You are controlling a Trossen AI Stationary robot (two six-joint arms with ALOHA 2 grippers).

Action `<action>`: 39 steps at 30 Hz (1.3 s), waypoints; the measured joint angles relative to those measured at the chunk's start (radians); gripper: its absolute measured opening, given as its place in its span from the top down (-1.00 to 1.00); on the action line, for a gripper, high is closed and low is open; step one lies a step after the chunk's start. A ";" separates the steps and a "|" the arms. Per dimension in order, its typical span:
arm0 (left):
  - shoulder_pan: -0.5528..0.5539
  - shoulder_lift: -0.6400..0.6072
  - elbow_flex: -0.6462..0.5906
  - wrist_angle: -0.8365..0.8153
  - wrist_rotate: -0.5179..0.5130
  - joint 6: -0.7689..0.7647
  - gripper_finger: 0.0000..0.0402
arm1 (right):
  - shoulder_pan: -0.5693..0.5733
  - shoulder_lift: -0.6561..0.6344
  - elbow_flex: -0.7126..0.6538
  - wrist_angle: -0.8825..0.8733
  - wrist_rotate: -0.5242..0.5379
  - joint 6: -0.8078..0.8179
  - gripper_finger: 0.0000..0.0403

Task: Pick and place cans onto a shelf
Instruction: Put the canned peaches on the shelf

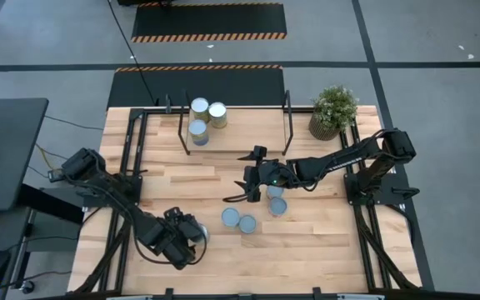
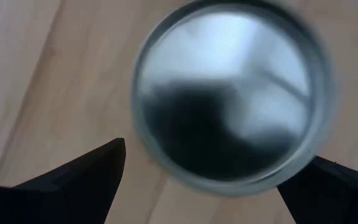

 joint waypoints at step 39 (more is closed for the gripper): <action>0.196 -0.069 -0.001 0.056 0.069 0.380 -0.57 | -0.003 0.001 0.000 -0.005 -0.065 0.054 -0.86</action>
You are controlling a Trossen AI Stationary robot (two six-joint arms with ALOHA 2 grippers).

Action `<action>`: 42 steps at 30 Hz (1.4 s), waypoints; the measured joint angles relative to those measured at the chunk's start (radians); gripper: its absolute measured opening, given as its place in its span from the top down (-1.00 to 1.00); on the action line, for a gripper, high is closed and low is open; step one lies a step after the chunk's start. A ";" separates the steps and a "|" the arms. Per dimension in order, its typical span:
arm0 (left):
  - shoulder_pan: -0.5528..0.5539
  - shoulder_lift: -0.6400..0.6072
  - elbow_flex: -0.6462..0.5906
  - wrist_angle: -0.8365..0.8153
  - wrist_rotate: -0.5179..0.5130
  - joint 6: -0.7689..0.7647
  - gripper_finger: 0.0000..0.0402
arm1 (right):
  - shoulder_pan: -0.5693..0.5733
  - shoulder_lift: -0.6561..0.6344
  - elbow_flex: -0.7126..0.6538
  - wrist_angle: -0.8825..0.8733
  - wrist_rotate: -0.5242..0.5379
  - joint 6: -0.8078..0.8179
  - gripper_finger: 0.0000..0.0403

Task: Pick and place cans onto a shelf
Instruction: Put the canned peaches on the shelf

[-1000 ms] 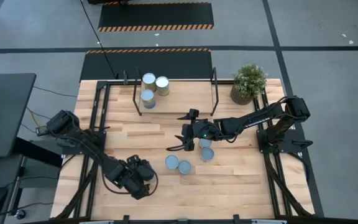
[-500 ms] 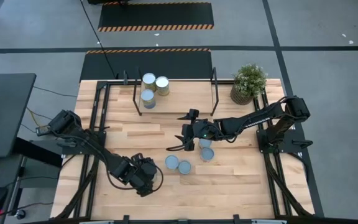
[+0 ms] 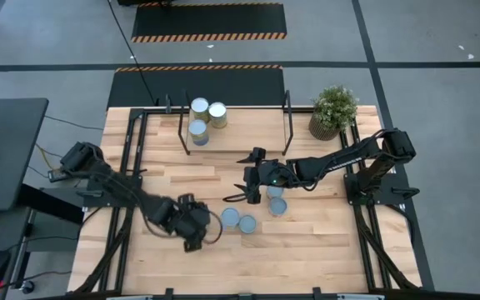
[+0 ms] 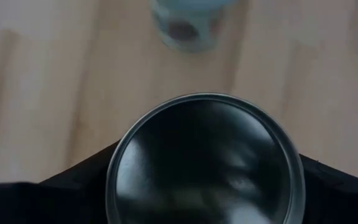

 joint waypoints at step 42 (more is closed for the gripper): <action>0.464 -0.056 0.184 0.018 0.115 0.793 -0.57 | -0.061 0.054 -0.138 0.398 -0.288 0.087 -0.96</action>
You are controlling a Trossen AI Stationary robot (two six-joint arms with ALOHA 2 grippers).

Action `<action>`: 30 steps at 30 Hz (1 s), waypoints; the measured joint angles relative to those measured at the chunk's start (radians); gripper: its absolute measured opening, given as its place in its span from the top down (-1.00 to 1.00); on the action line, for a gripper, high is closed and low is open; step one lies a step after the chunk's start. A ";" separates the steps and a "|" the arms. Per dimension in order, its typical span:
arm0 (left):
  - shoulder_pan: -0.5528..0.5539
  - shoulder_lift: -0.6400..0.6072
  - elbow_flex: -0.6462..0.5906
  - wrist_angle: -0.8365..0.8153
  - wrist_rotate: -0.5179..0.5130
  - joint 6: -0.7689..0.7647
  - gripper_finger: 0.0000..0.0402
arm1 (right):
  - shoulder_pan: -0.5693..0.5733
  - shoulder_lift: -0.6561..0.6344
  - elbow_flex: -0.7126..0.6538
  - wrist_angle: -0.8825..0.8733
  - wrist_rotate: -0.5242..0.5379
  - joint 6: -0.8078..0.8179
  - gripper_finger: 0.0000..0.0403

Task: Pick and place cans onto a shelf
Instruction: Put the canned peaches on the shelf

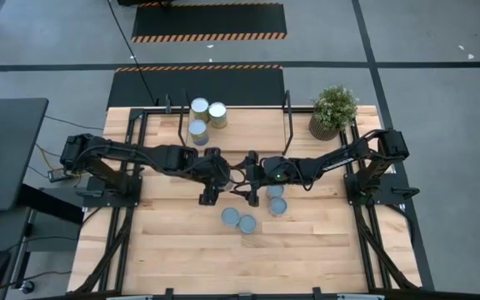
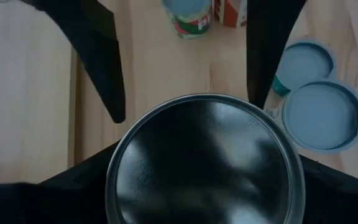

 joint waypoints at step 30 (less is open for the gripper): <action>0.042 0.002 0.000 0.038 -0.005 0.005 -0.57 | 0.028 0.097 -0.001 0.150 0.080 -0.020 -0.97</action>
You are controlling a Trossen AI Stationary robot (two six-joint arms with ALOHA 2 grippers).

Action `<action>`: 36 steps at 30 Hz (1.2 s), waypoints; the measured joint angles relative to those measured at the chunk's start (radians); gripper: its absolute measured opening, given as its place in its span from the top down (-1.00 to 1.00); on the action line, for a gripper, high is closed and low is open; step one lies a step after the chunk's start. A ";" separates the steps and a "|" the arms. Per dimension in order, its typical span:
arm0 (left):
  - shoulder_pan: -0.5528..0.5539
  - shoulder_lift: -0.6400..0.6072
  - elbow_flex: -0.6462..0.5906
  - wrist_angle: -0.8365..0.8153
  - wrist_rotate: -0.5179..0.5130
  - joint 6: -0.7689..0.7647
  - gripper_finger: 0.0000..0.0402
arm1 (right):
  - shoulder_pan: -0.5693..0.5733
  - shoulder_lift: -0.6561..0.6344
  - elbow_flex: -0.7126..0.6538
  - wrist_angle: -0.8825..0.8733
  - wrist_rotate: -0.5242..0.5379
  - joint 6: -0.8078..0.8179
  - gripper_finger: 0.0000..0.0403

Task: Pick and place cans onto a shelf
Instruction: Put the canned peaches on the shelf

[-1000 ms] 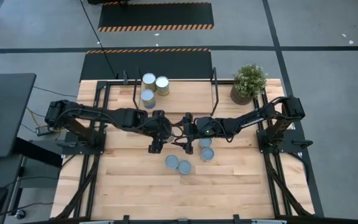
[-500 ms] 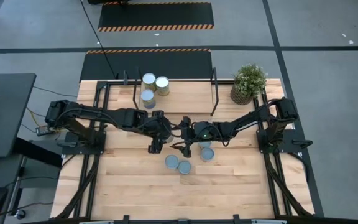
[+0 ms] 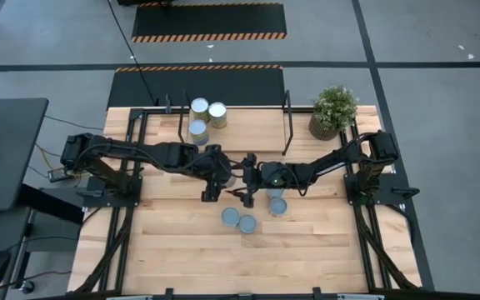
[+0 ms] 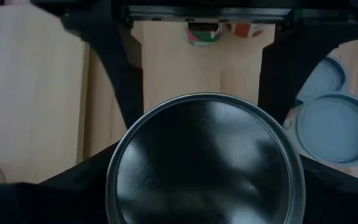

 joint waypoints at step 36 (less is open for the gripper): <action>0.052 0.015 0.000 0.051 0.090 0.097 -0.58 | -0.063 0.000 0.002 -0.013 -0.002 -0.100 -0.61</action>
